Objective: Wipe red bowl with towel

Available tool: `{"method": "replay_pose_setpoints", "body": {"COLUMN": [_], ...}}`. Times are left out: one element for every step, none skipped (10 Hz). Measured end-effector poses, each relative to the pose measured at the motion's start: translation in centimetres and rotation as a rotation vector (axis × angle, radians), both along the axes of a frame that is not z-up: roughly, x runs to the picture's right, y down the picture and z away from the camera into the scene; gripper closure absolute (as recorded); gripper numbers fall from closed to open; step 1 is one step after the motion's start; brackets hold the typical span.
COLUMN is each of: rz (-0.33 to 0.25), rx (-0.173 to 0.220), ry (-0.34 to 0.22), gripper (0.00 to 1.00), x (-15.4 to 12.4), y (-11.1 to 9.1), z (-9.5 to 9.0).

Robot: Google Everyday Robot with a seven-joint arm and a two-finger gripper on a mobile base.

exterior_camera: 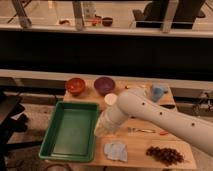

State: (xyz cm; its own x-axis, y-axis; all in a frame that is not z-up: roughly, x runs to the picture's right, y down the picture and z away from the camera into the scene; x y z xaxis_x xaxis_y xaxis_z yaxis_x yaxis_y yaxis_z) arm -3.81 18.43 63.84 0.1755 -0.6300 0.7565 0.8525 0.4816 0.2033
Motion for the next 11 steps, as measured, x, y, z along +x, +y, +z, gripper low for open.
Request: {"method": "replay_pose_setpoints", "body": {"rz": [-0.003, -0.012, -0.025, -0.034, -0.04, -0.041, -0.033, -0.025, -0.019, -0.004, 0.009], "rx": [-0.001, 0.001, 0.006, 0.006, 0.005, 0.005, 0.003, -0.001, -0.003, -0.01, -0.017], "ry": [-0.001, -0.008, -0.018, -0.028, -0.033, -0.035, -0.027, -0.019, -0.011, 0.012, 0.035], "gripper": [0.88, 0.77, 0.68, 0.57, 0.45, 0.37, 0.28, 0.21, 0.2, 0.2, 0.2], "x": [-0.7, -0.8, -0.6, -0.6, -0.9, -1.1, -0.7, -0.5, -0.3, 0.2, 0.7], "y": [-0.2, 0.1, 0.5, 0.8, 0.9, 0.9, 1.0, 1.1, 1.2, 1.3, 1.4], "z": [0.1, 0.4, 0.9, 1.4, 1.9, 2.1, 2.4, 2.6, 2.6, 2.5, 2.3]}}
